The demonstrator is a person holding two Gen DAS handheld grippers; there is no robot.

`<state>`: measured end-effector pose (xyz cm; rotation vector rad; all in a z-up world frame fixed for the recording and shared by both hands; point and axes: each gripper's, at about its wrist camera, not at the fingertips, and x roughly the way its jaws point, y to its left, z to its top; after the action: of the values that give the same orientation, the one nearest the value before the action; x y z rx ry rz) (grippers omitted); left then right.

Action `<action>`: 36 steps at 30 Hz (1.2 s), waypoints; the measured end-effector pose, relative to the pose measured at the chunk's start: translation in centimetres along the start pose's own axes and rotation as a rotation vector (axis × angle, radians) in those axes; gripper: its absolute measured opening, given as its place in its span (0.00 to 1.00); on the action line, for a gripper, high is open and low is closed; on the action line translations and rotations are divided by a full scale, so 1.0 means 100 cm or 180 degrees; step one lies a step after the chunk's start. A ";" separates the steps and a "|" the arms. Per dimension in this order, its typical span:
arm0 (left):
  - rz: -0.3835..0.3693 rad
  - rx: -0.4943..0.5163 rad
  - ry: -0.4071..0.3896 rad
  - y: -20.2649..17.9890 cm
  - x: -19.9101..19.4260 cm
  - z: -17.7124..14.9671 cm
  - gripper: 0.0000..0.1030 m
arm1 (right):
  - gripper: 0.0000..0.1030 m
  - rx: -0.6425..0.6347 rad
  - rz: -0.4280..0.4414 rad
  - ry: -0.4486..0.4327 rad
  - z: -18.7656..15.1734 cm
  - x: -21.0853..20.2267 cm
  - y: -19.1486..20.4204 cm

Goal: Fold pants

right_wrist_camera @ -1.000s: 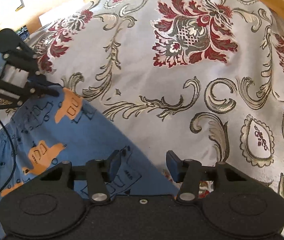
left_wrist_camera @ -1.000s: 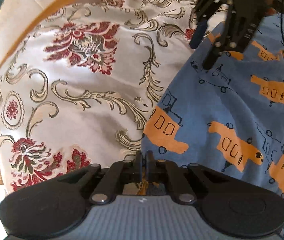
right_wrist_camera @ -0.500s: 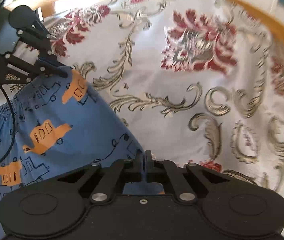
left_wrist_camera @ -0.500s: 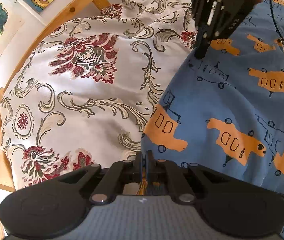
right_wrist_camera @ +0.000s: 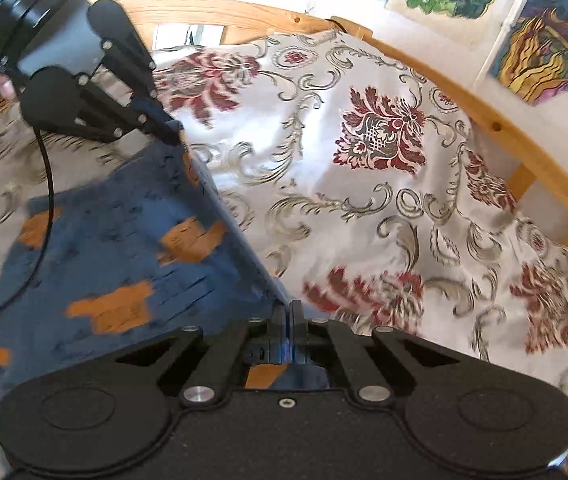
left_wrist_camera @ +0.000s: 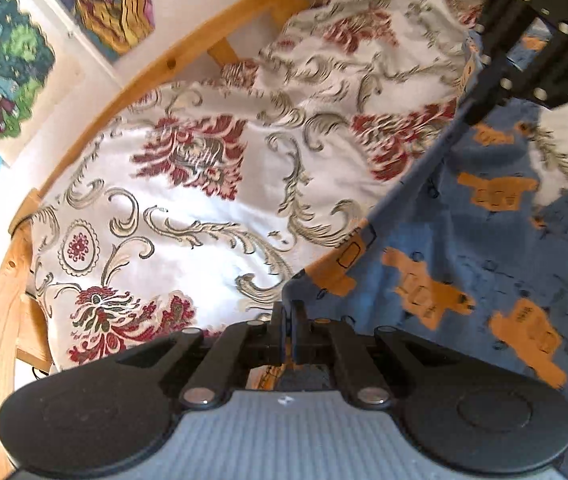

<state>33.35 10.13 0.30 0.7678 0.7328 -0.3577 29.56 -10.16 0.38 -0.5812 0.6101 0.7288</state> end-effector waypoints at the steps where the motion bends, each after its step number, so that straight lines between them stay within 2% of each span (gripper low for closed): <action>1: -0.0006 0.0011 -0.0050 -0.005 -0.007 -0.003 0.02 | 0.00 -0.0030 -0.0058 -0.0003 -0.008 -0.010 0.013; 7: -0.0131 0.0161 -0.0237 -0.047 -0.050 -0.027 0.02 | 0.00 -0.0074 -0.0282 0.0076 -0.047 -0.041 0.082; 10: -0.0209 0.0290 -0.0236 -0.071 -0.064 -0.042 0.02 | 0.00 -0.0035 -0.0336 0.0112 -0.063 -0.051 0.113; 16: -0.0239 0.0458 -0.0177 -0.107 -0.080 -0.073 0.02 | 0.00 -0.0232 -0.0550 0.0151 -0.089 -0.045 0.166; 21: -0.0206 0.0551 -0.0093 -0.128 -0.081 -0.094 0.02 | 0.00 -0.0222 -0.0750 0.0119 -0.102 -0.034 0.182; 25: -0.0132 0.0556 -0.0069 -0.136 -0.079 -0.103 0.02 | 0.00 -0.0387 -0.0847 0.0118 -0.107 -0.032 0.192; 31: -0.0050 0.0610 -0.0132 -0.143 -0.081 -0.106 0.02 | 0.00 -0.0461 -0.1047 0.0076 -0.111 -0.042 0.206; 36: -0.0021 0.0635 -0.0227 -0.145 -0.088 -0.110 0.02 | 0.00 -0.0509 -0.1100 0.0096 -0.106 -0.056 0.218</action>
<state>14.20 8.68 -6.08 0.9362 0.6387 -0.4667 6.74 -6.37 -8.84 -0.8232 0.4651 0.4452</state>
